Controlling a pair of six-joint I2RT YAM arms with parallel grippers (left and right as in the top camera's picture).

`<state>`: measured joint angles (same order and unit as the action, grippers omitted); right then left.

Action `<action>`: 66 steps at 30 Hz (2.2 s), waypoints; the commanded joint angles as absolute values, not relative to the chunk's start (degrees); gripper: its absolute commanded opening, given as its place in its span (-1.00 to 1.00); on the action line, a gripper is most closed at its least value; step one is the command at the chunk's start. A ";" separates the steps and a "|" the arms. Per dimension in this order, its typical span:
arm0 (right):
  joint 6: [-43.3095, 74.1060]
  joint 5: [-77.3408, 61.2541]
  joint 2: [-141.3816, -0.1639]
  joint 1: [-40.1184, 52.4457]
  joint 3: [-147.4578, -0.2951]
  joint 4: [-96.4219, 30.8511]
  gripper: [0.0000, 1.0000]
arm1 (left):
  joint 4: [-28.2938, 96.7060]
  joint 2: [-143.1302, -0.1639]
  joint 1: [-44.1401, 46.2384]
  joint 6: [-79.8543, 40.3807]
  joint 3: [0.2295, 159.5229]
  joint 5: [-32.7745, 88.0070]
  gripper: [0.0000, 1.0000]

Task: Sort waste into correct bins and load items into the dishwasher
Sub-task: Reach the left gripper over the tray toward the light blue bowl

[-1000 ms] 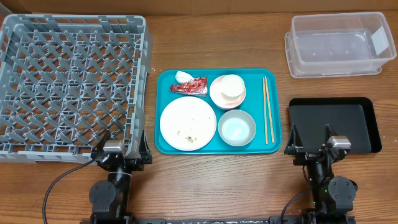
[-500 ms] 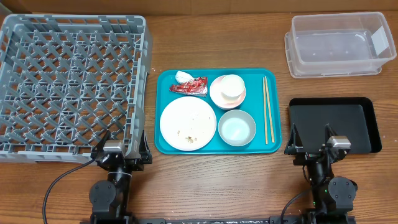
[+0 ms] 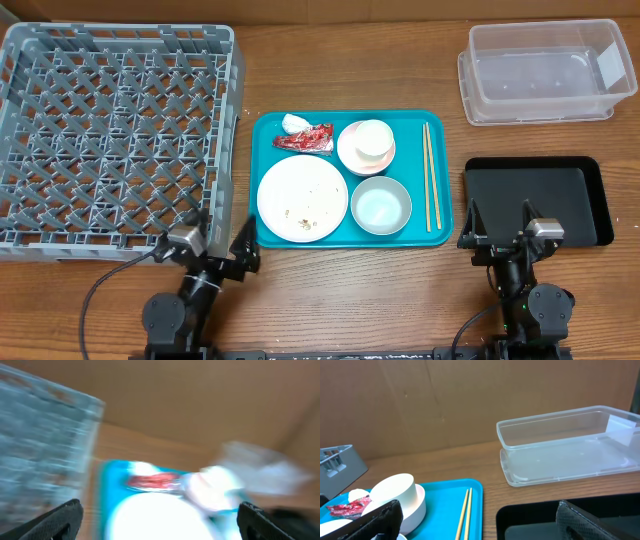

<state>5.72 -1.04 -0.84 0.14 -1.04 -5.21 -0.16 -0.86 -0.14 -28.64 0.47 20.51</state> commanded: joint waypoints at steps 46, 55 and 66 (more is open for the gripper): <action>5.32 -0.49 -0.16 0.36 -0.45 -4.84 1.00 | 77.56 -95.37 36.16 -40.14 96.60 -9.82 1.00; 5.32 -0.49 -0.16 0.36 -0.45 -4.84 0.99 | 67.53 -96.99 34.85 -41.25 96.55 -2.76 1.00; 5.32 -0.49 -0.16 0.36 -0.45 -4.84 0.99 | 65.91 -102.87 34.94 -45.69 96.47 -6.26 0.59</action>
<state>5.74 -1.04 -0.73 0.14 -1.04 -5.17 65.60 -100.01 34.87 -44.42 95.29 -2.74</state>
